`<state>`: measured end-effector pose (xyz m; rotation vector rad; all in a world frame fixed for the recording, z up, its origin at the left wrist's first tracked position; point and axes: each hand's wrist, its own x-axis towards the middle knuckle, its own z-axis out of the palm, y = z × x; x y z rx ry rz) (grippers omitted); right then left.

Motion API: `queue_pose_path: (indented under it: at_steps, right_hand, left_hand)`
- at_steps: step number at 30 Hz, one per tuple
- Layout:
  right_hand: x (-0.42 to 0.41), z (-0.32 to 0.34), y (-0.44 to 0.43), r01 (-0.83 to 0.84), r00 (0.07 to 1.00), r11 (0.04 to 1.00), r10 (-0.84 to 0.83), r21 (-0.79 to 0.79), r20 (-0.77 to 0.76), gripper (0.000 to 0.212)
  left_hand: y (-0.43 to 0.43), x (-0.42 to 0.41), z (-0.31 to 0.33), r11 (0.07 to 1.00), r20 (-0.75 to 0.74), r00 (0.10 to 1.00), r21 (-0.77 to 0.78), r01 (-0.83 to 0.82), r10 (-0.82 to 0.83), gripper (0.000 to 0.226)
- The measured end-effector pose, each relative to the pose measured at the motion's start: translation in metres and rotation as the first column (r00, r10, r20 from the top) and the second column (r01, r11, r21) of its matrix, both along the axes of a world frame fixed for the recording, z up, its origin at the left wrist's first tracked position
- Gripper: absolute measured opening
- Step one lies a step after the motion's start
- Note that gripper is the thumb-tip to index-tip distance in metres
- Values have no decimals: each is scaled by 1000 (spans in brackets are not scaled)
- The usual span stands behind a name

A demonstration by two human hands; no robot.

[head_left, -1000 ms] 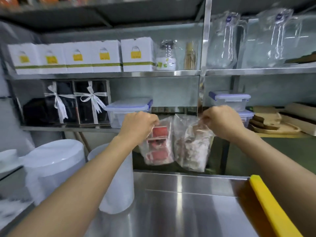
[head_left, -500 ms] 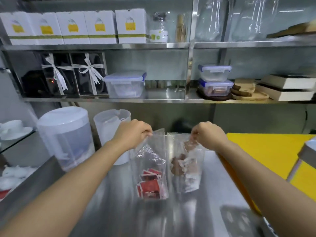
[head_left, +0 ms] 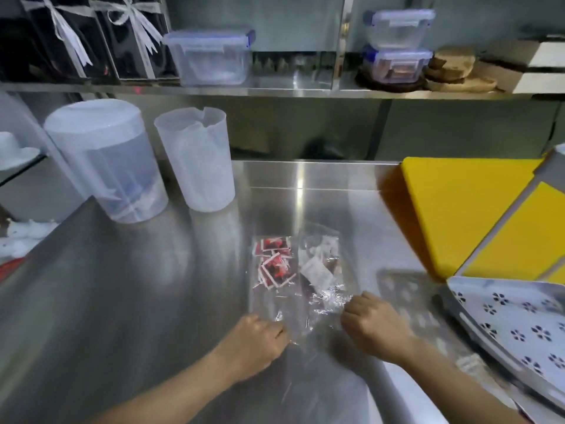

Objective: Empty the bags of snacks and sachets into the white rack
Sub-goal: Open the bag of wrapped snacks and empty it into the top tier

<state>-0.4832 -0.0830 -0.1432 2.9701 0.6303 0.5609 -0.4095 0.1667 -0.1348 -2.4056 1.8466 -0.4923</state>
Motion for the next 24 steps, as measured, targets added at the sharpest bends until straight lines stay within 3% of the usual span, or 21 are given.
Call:
queue_pose_path:
  at_steps: [3,6,7,9,11,13,14,16,18,20,23,24]
  right_hand:
    - [-25,-29,7,3,1000,1000,-3,19,20,19]
    - [-33,-37,14,79,995,993,-84,83,58,41]
    - [-34,-37,14,104,994,991,-107,89,24,38]
    - [-32,-26,16,170,979,984,-162,52,-122,13]
    - [-26,-12,16,255,903,966,-220,49,-369,19]
    - [-16,3,16,406,743,894,-203,189,-637,24]
    - [-11,9,18,500,668,823,-167,271,-725,28]
    - [0,16,22,590,689,703,-183,396,-701,28]
    - [8,13,26,632,749,621,-334,465,-572,35]
    - [14,9,31,675,733,543,-424,499,-531,51]
    - [16,7,42,747,656,470,-408,470,-635,86]
    - [16,4,45,761,634,463,-383,455,-671,90]
  left_hand:
    - [7,-19,-23,996,-25,1000,93,-10,12,17]
    - [6,-26,-40,992,-51,998,118,-42,48,15]
    - [5,-27,-42,993,-79,995,104,-46,54,13]
    - [2,-28,-40,994,-161,982,64,-92,101,4]
    - [-4,-28,-25,976,-284,934,31,-215,215,20]
    - [-12,-22,-7,909,-445,802,80,-409,399,31]
    - [-17,-18,0,867,-567,684,119,-484,459,32]
    - [-32,-11,5,782,-804,405,115,-613,436,24]
    - [-49,-6,7,666,-942,181,56,-744,281,24]
    - [-66,-7,15,579,-992,-31,96,-810,120,35]
    - [-87,-10,16,539,-983,-167,182,-823,77,40]
    - [-91,-11,17,530,-973,-225,216,-820,48,36]
